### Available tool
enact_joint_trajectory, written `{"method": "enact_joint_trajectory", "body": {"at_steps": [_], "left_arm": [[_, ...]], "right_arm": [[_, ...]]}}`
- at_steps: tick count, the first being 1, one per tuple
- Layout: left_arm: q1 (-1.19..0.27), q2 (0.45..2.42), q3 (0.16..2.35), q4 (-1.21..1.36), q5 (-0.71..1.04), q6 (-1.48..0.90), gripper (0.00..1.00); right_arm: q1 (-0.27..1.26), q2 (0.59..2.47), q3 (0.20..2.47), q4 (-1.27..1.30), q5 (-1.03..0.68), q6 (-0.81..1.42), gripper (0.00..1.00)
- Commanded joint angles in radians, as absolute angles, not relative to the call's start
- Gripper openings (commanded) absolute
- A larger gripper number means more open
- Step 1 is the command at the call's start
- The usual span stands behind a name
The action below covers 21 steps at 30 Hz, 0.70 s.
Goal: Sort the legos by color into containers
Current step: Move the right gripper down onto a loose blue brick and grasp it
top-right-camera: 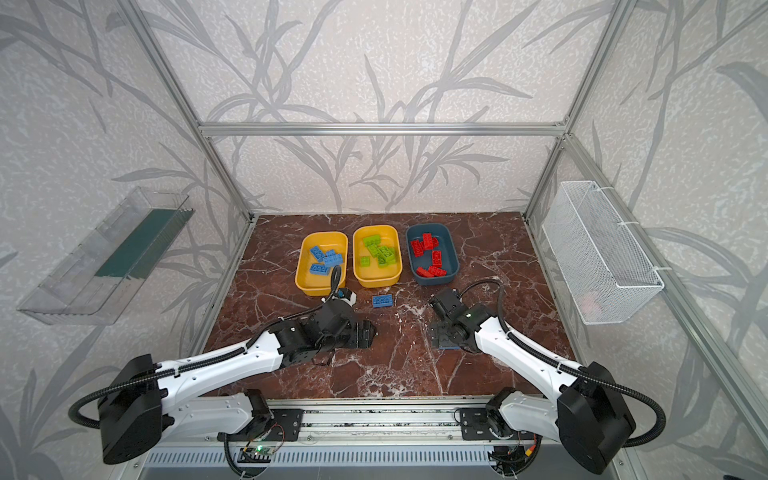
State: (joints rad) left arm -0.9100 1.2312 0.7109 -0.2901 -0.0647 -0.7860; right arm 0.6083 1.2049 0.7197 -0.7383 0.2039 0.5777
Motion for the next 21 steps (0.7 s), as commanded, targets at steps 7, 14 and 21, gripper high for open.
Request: {"method": "enact_joint_trajectory", "body": {"at_steps": [7,14,21], "left_arm": [[-0.923,1.230,0.750,-0.322,-0.167,-0.776,0.97],[-0.922,1.199,0.750,-0.378,-0.262,-0.821,0.99],[-0.922,1.155,0.748,-0.459,-0.342,-0.838,0.99]], "right_arm": [[0.594,1.305,0.719,-0.662,0.141,0.582,1.00],[0.576,1.372,0.731,-0.654,0.135,0.574,1.00],[0.555,1.426,0.738,-0.626,0.090,0.549,0.92]]}}
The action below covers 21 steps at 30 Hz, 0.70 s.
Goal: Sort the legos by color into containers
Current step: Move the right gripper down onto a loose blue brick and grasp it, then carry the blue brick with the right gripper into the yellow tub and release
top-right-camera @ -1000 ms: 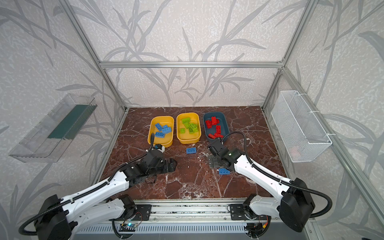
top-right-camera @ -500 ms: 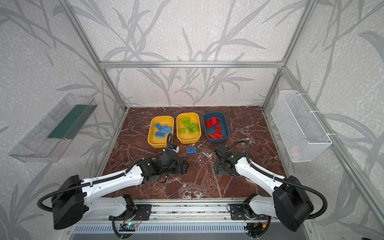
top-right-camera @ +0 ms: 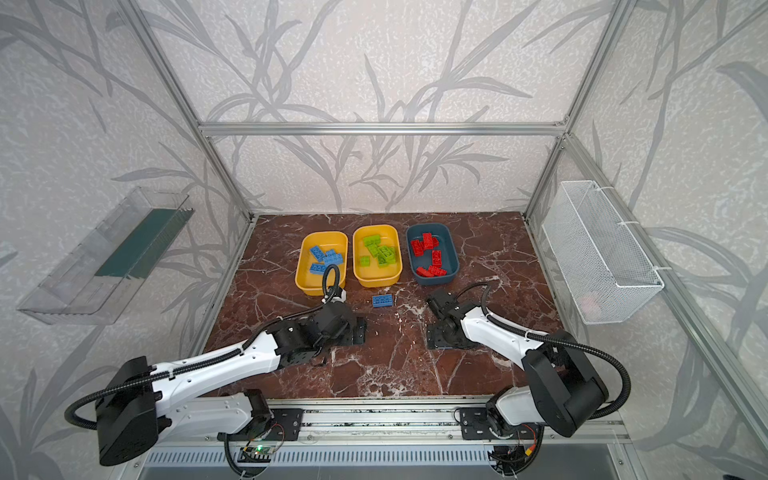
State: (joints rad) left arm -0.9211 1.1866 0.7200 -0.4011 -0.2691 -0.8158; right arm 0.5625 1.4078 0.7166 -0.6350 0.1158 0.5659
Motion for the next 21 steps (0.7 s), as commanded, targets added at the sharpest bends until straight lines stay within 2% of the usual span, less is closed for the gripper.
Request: {"method": "enact_joint_trajectory", "body": {"at_steps": [1,3,5,8,15,21], "left_arm": [[-0.922,1.145,0.744,-0.466,-0.349,-0.838,0.99],[-0.922,1.123,0.734,-0.478,-0.359,-0.843,0.99],[-0.922,1.098,0.724,-0.491,-0.371,-0.854,0.99],[-0.922,1.058,0.704,-0.514,-0.392,-0.872,0.99],[-0.915,0.983,0.644,-0.540,-0.472,-0.914,0.99],[-0.876,0.949,0.609,-0.563,-0.463,-0.927,0.99]], "right_arm": [[0.551,1.439,0.745,-0.625,0.077,0.540,0.90],[0.549,1.462,0.760,-0.637,0.057,0.539,0.80],[0.549,1.477,0.775,-0.656,0.047,0.552,0.65],[0.549,1.473,0.784,-0.673,0.040,0.563,0.54],[0.570,1.391,0.851,-0.714,0.007,0.563,0.49],[0.653,1.423,1.037,-0.685,-0.032,0.547,0.48]]}}
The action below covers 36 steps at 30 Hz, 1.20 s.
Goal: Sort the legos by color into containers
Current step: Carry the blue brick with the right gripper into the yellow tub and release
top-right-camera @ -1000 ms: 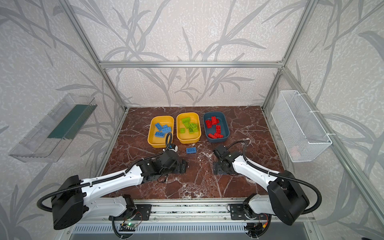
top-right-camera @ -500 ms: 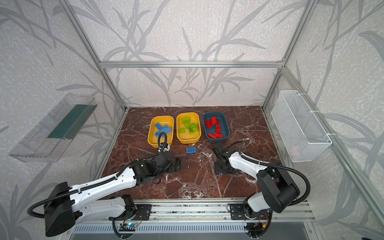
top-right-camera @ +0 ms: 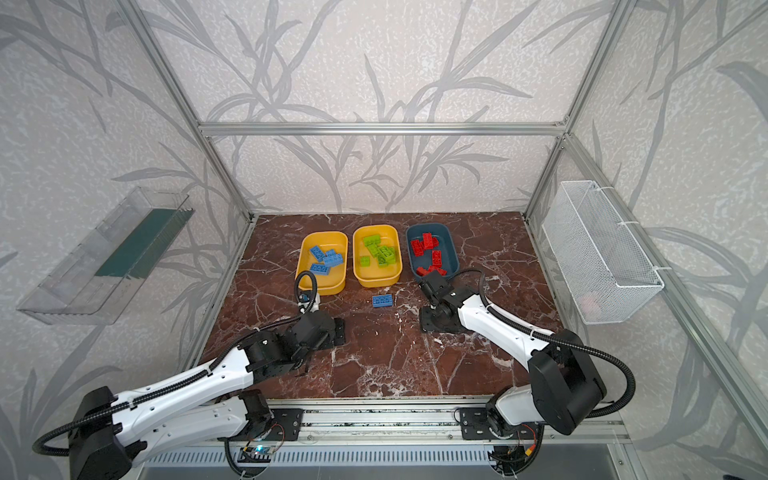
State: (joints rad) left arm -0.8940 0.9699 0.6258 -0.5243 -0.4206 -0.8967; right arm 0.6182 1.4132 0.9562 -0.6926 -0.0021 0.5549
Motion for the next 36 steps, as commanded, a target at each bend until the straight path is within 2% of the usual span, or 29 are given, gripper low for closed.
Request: {"method": "enact_joint_trajectory", "body": {"at_steps": [1,6,14,21,27,29,32,33,34,35,36], "left_arm": [[-0.868,0.940,0.603,-0.568,-0.461,-0.932,0.99],[-0.784,0.884,0.564,-0.577,-0.412,-0.937,0.99],[-0.554,0.791,0.505,-0.593,-0.260,-0.930,0.99],[-0.468,0.806,0.488,-0.568,-0.204,-0.948,0.99],[-0.451,0.807,0.496,-0.586,-0.198,-0.961,0.99],[-0.447,0.805,0.497,-0.588,-0.198,-0.965,0.99],[-0.445,0.811,0.505,-0.600,-0.204,-0.970,0.99],[-0.444,0.816,0.511,-0.605,-0.205,-0.970,0.99],[-0.445,0.821,0.517,-0.609,-0.204,-0.969,0.99],[-0.444,0.824,0.525,-0.615,-0.204,-0.968,0.99],[-0.444,0.828,0.532,-0.621,-0.207,-0.967,0.99]], "right_arm": [[0.670,1.450,1.085,-0.678,-0.035,0.541,0.48],[0.735,1.638,1.362,-0.652,-0.080,0.493,0.48],[0.781,2.024,1.863,-0.651,-0.139,0.379,0.48],[0.793,2.321,2.257,-0.651,-0.118,0.275,0.48],[0.792,2.691,2.873,-0.864,-0.112,0.182,0.50],[0.783,2.750,2.934,-0.825,-0.119,0.186,0.54],[0.765,2.713,2.779,-0.653,-0.159,0.223,0.66],[0.760,2.699,2.738,-0.603,-0.169,0.228,0.73],[0.757,2.690,2.715,-0.572,-0.177,0.227,0.86],[0.755,2.691,2.721,-0.568,-0.182,0.220,0.94],[0.756,2.695,2.737,-0.572,-0.188,0.210,0.97]]}}
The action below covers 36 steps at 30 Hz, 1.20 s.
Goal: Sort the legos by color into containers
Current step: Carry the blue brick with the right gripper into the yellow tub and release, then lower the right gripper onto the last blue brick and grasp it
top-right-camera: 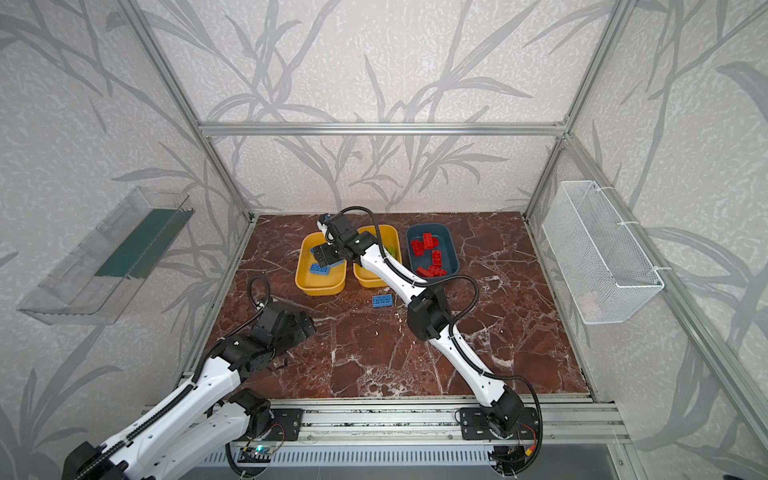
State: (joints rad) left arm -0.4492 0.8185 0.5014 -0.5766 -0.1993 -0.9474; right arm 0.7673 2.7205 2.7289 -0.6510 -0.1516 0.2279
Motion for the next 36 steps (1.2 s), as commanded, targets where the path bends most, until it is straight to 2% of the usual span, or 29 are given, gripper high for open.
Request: {"method": "enact_joint_trajectory", "body": {"at_steps": [1,6,10,15,18,26,31,36], "left_arm": [[-0.444,0.828,0.538,-0.626,-0.208,-0.967,0.99],[-0.444,0.809,0.546,-0.635,-0.205,-0.976,0.99],[-0.444,0.774,0.537,-0.634,-0.180,-0.978,0.99],[-0.444,0.735,0.516,-0.625,-0.133,-0.936,0.99],[-0.445,0.706,0.491,-0.605,-0.089,-0.930,0.99],[-0.454,0.622,0.400,-0.539,0.042,-0.930,0.99],[-0.465,0.569,0.371,-0.544,0.079,-0.919,0.99],[-0.477,0.549,0.364,-0.540,0.106,-0.911,0.99]], "right_arm": [[0.756,2.697,2.755,-0.581,-0.193,0.199,1.00],[0.758,2.629,2.726,-0.581,-0.212,0.175,0.99],[0.765,2.509,2.588,-0.573,-0.201,0.163,0.99],[0.779,2.336,2.367,-0.644,-0.047,0.186,0.99],[0.779,2.200,2.143,-0.651,0.017,0.236,0.99],[0.784,1.801,1.379,-0.353,0.083,0.366,0.99],[0.796,1.744,1.224,-0.342,0.104,0.415,1.00],[0.806,1.751,1.163,-0.305,0.139,0.458,1.00]]}}
